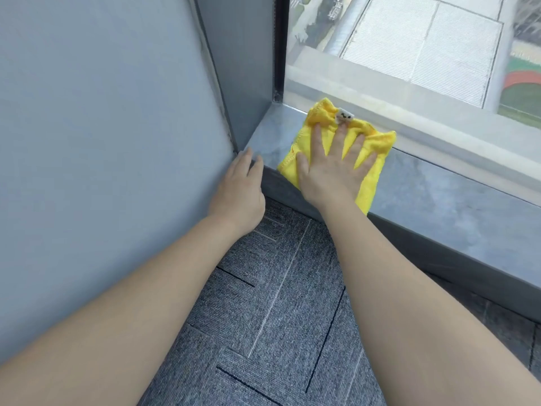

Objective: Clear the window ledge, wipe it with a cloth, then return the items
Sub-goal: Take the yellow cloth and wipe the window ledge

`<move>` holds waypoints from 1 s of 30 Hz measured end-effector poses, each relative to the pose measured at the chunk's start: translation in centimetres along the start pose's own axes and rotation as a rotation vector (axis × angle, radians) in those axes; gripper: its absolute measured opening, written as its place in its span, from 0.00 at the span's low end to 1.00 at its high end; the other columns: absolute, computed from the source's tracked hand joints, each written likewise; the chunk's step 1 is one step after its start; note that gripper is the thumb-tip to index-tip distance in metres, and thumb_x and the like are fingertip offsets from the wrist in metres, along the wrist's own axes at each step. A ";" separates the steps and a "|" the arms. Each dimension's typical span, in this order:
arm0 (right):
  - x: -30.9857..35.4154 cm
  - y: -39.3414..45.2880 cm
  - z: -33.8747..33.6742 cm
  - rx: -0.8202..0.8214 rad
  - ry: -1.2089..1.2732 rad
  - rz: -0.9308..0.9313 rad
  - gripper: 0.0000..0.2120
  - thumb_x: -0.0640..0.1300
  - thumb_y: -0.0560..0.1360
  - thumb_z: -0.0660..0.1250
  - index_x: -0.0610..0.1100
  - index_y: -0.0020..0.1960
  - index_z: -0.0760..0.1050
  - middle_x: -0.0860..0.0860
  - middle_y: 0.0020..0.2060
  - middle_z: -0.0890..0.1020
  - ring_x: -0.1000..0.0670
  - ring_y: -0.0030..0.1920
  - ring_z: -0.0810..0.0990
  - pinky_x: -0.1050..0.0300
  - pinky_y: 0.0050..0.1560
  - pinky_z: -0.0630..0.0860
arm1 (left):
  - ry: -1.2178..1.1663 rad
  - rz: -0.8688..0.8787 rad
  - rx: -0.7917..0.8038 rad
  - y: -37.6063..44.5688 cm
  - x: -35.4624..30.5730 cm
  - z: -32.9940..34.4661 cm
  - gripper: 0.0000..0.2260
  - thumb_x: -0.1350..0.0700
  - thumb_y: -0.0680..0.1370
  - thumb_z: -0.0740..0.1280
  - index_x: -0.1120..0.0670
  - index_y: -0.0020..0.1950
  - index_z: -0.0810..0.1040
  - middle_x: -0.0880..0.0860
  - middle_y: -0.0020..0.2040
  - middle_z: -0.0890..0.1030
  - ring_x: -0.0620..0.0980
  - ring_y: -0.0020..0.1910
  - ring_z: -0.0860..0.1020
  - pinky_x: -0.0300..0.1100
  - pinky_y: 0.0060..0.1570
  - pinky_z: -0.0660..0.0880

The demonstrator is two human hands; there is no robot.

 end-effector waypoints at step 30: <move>5.5 -1.1 0.5 0.004 -0.133 -0.520 0.23 0.56 0.80 0.45 0.59 0.75 0.49 0.55 0.78 0.46 0.47 0.78 0.43 0.44 0.75 0.39 | -0.183 -0.081 -0.155 -0.8 -1.1 -3.1 0.22 0.64 0.75 0.57 0.62 0.69 0.62 0.63 0.64 0.71 0.62 0.64 0.68 0.50 0.63 0.63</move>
Point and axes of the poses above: each hand's wrist, its own y-axis towards the middle knuckle, its own z-axis out of the palm, x = y × z, the point moved 8 cm from there along y, towards the middle knuckle
